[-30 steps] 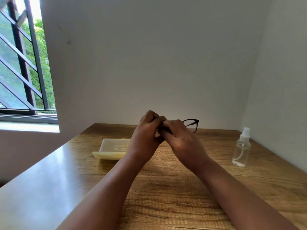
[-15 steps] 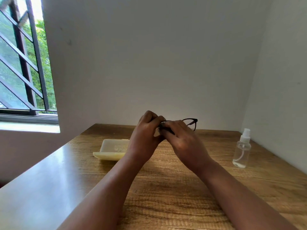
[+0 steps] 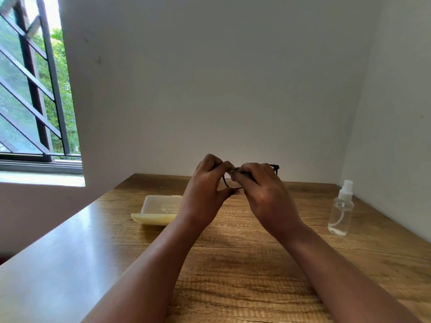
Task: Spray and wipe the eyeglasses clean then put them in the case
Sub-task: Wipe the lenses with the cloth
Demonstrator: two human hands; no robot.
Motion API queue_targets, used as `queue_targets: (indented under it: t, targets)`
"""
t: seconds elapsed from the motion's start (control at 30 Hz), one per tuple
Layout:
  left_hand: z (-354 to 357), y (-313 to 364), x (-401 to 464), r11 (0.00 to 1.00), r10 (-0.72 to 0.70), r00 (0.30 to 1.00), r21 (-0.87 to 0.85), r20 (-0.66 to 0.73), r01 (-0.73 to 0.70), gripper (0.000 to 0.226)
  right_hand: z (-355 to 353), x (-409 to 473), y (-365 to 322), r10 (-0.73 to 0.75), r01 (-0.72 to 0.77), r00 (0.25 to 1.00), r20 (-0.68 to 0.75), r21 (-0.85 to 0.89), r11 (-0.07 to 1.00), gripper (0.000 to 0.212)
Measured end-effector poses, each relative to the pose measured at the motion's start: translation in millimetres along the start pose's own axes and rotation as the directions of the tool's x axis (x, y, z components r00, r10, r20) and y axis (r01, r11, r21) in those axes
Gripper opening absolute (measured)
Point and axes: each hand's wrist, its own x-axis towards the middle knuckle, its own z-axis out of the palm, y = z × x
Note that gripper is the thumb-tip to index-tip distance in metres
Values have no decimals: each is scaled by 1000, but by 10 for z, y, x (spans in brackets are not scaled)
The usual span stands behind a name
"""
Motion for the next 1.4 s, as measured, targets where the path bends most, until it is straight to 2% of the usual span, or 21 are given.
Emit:
queue_targets:
  t: [0.13,0.2,0.37,0.57,0.77,0.97,1.07,1.27,1.4]
  targets:
    - [-7,0,11,1000,-24,1000,-20,-17,23,46,-25,-24,69,51,-51,998,-34,-14,999,39]
    - [-10,3,9,1000,-16,1000,-14,-20,16,46,-37,-38,74,8,-8,1000,-9,0,1000,41]
    - [-25,-19,16,1000,-4,998,-10,-58,3,43,-64,-37,24,-124,122,992,32,70,990,27]
    - [-21,-18,19,1000,-4,998,-23,-64,2,45,-101,-28,108,-98,96,995,10,89,991,17]
    - [-47,-1,30,999,-9,997,-38,-70,7,52,-157,-61,181,3,0,998,-61,51,999,27]
    - [-36,21,9,999,20,999,-26,-44,-21,42,-91,-40,21,-150,151,989,-13,23,988,24]
    - [-29,24,5,999,27,999,-22,-25,-28,38,-43,-36,-16,-181,181,983,13,-13,983,24]
    - [-35,38,13,999,6,999,-43,-48,-8,48,-110,-47,168,-42,41,999,-21,-50,998,32]
    - [-33,31,15,998,-22,998,-57,-58,19,49,-160,-92,318,55,-60,996,-76,-59,996,29]
